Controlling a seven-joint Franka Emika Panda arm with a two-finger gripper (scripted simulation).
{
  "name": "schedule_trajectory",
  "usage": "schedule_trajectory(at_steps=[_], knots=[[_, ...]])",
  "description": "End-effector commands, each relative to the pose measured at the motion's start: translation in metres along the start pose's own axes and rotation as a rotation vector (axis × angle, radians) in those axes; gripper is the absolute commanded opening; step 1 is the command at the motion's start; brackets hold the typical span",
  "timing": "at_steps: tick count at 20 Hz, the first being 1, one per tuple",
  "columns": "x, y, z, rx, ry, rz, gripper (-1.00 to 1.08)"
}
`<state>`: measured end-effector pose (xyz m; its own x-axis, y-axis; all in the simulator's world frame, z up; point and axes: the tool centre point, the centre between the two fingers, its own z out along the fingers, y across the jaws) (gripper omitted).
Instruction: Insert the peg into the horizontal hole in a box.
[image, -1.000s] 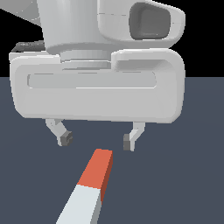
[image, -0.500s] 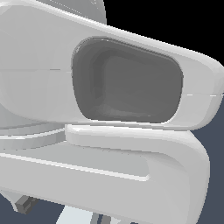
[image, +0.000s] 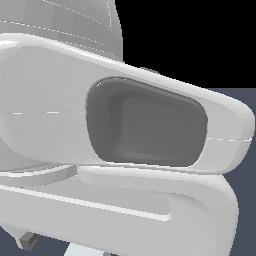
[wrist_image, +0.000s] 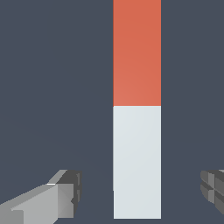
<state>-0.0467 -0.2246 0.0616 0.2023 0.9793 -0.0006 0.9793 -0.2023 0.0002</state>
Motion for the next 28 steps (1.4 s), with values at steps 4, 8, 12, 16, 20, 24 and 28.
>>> schedule_trajectory(at_steps=[4, 8, 12, 16, 20, 24, 28], knots=[[0.001, -0.001, 0.025, 0.001, 0.000, -0.001, 1.00], [0.001, -0.001, 0.039, 0.001, 0.001, -0.001, 1.00], [0.001, 0.000, 0.043, 0.000, 0.001, -0.002, 1.00], [0.001, 0.000, 0.043, 0.000, 0.001, -0.002, -1.00], [0.001, 0.000, 0.043, 0.000, 0.001, -0.002, -1.00], [0.002, 0.000, 0.042, 0.000, 0.001, -0.002, -1.00], [0.009, -0.002, 0.040, 0.000, 0.001, 0.002, -1.00]])
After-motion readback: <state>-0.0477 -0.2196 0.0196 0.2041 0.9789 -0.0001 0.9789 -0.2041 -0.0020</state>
